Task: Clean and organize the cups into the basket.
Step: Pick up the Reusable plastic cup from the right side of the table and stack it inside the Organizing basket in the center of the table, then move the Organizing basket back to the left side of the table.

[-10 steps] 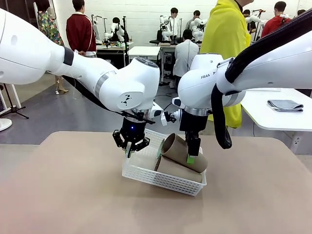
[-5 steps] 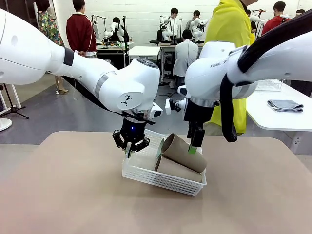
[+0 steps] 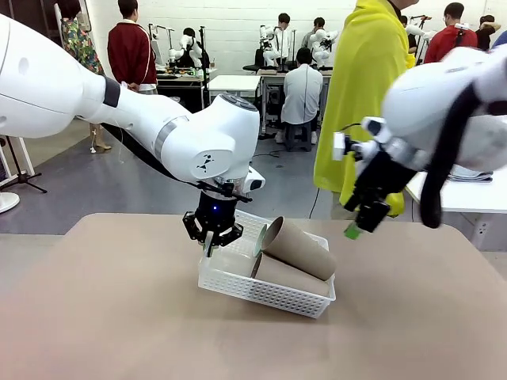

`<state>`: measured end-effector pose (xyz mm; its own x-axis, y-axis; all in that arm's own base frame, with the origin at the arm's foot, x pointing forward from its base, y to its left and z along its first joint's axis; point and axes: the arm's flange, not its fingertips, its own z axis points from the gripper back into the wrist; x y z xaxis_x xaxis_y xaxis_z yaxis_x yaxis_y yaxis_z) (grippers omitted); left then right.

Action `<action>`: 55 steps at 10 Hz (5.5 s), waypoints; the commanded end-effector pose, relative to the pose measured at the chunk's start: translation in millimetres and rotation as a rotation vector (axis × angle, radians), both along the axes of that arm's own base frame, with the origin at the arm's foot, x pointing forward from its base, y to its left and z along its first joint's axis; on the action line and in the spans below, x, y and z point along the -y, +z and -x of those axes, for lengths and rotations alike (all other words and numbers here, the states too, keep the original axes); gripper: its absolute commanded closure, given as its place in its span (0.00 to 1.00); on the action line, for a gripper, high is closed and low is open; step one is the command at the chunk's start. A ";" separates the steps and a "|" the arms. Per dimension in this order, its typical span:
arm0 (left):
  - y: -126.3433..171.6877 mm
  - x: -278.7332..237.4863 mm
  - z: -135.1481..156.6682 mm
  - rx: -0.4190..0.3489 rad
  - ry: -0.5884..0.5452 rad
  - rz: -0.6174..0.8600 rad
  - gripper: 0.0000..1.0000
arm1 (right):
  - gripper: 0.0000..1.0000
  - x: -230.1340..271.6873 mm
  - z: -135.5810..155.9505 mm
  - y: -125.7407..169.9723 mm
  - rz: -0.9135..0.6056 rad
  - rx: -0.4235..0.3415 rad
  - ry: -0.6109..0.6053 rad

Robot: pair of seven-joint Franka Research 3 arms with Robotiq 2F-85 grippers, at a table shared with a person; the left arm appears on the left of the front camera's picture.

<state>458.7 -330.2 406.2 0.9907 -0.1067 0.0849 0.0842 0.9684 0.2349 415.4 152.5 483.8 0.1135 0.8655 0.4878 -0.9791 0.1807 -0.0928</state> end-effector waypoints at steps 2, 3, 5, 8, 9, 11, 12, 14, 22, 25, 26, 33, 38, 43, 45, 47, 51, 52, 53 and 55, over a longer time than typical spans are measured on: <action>-1.4 0.1 2.6 0.007 -0.009 -0.008 1.00 | 0.00 77.7 53.8 -17.7 -0.312 0.112 0.098; -1.4 0.1 2.6 0.007 -0.009 -0.008 1.00 | 0.00 108.1 65.9 -22.7 -0.396 0.155 0.110; -1.4 0.1 2.6 0.007 -0.009 -0.008 1.00 | 0.00 139.3 69.4 -35.5 -0.413 0.144 0.060; -1.4 0.1 2.6 0.007 -0.009 -0.008 1.00 | 0.00 148.6 59.2 -18.3 -0.407 0.150 0.046; -1.4 0.1 2.6 0.007 -0.009 -0.008 1.00 | 0.00 148.6 59.2 -18.3 -0.407 0.150 0.046; -1.4 0.1 2.6 0.007 -0.009 -0.008 1.00 | 0.00 148.6 59.2 -18.3 -0.407 0.150 0.046; -1.4 0.1 2.6 0.007 -0.009 -0.008 1.00 | 0.00 148.6 59.2 -18.3 -0.407 0.150 0.046; -1.4 0.1 2.6 0.007 -0.009 -0.008 1.00 | 0.00 147.4 60.8 -15.3 -0.378 0.134 0.038; -1.4 0.1 2.6 0.007 -0.009 -0.008 1.00 | 0.00 350.3 70.0 3.7 -1.037 -0.436 -0.470; -1.4 0.1 2.6 0.007 -0.009 -0.008 1.00 | 0.00 396.1 88.6 -33.4 -1.019 -0.540 -0.678; -1.4 0.1 2.6 0.007 -0.009 -0.008 1.00 | 0.00 397.4 94.3 -45.8 -1.015 -0.648 -0.685; -1.4 0.1 2.6 0.007 -0.009 -0.008 1.00 | 0.00 390.2 119.9 -61.1 -1.009 -0.845 -0.612; -1.4 0.1 2.6 0.007 -0.009 -0.008 1.00 | 0.00 390.2 119.9 -61.1 -1.009 -0.845 -0.612; 4.9 -17.2 -2.2 -0.015 0.026 -0.011 0.94 | 0.00 390.2 119.9 -61.1 -1.009 -0.845 -0.612; 3.3 -64.2 1.5 -0.003 0.113 -0.050 0.94 | 0.00 390.2 119.9 -61.1 -1.009 -0.845 -0.612; -5.1 -110.5 1.1 -0.076 0.138 0.024 0.94 | 0.00 390.2 119.9 -61.1 -1.009 -0.845 -0.612; -6.1 -207.0 21.1 -0.059 0.145 -0.009 0.94 | 0.00 390.2 119.9 -61.1 -1.009 -0.845 -0.612; -3.1 -228.8 23.3 -0.055 0.145 -0.026 0.94 | 0.00 390.2 119.9 -61.1 -1.009 -0.845 -0.612; 1.3 -252.7 26.4 -0.061 0.142 -0.017 0.94 | 0.00 390.2 119.9 -61.1 -1.009 -0.845 -0.612; 4.2 -303.8 27.6 -0.093 0.212 -0.011 0.94 | 0.00 390.2 119.9 -61.1 -1.009 -0.845 -0.612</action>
